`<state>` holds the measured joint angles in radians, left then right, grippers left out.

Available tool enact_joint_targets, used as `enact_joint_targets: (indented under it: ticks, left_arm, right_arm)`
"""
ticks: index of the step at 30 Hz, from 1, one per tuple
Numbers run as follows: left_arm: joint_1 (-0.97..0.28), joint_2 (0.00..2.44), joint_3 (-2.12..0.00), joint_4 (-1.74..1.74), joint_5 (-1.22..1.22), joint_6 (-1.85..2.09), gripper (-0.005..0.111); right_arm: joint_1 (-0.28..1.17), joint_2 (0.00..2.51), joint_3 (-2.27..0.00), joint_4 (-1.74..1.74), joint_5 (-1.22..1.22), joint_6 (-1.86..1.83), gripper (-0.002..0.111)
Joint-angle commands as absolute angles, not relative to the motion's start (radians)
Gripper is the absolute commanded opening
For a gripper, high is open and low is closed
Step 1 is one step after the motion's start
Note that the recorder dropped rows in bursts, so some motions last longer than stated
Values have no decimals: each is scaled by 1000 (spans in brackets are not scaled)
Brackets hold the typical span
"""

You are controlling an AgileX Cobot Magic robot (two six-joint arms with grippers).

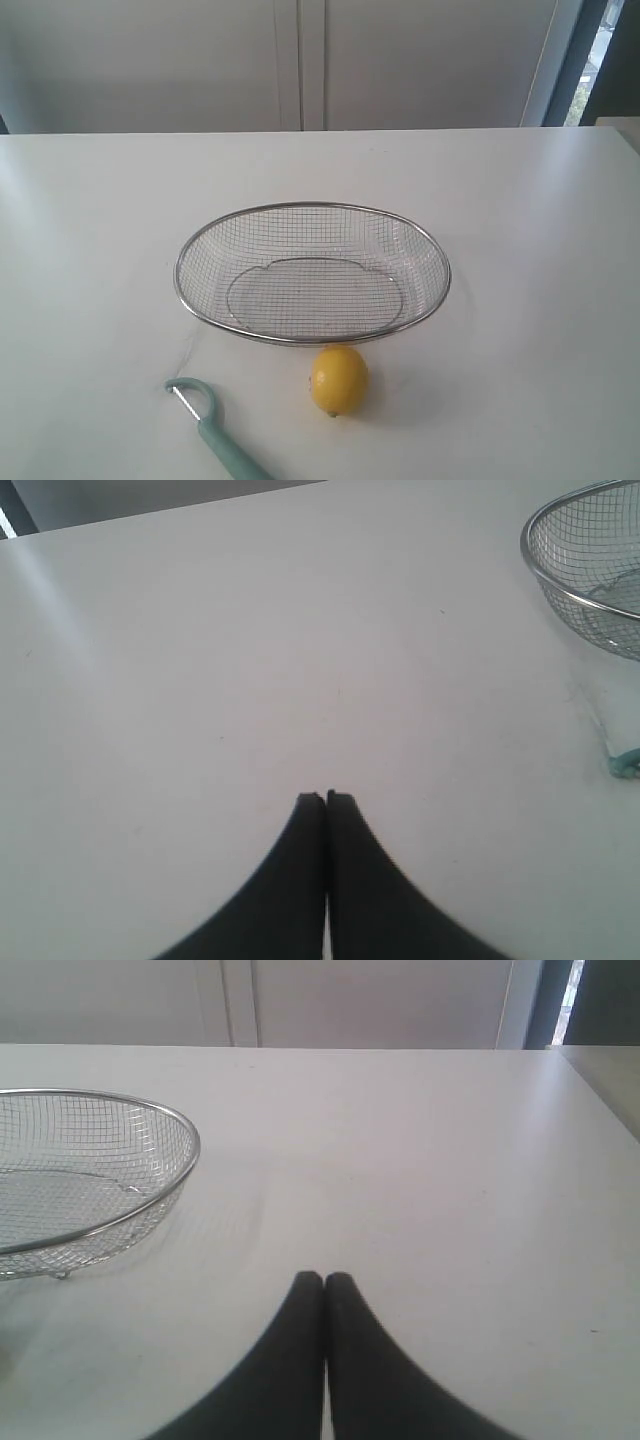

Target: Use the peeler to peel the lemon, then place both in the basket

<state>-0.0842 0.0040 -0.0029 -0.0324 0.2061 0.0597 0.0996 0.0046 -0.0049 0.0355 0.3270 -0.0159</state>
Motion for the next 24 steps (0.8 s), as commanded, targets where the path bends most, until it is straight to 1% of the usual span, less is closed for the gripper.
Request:
enact_joint_targets:
  ticks: [1,24]
  left_arm:
    - [-83,0,0,-32,209,53,0]
    - [-83,0,0,-32,209,53,0]
  right_arm:
    - [102,0,0,29,317,-13,0]
    - [102,0,0,31,303,-22,0]
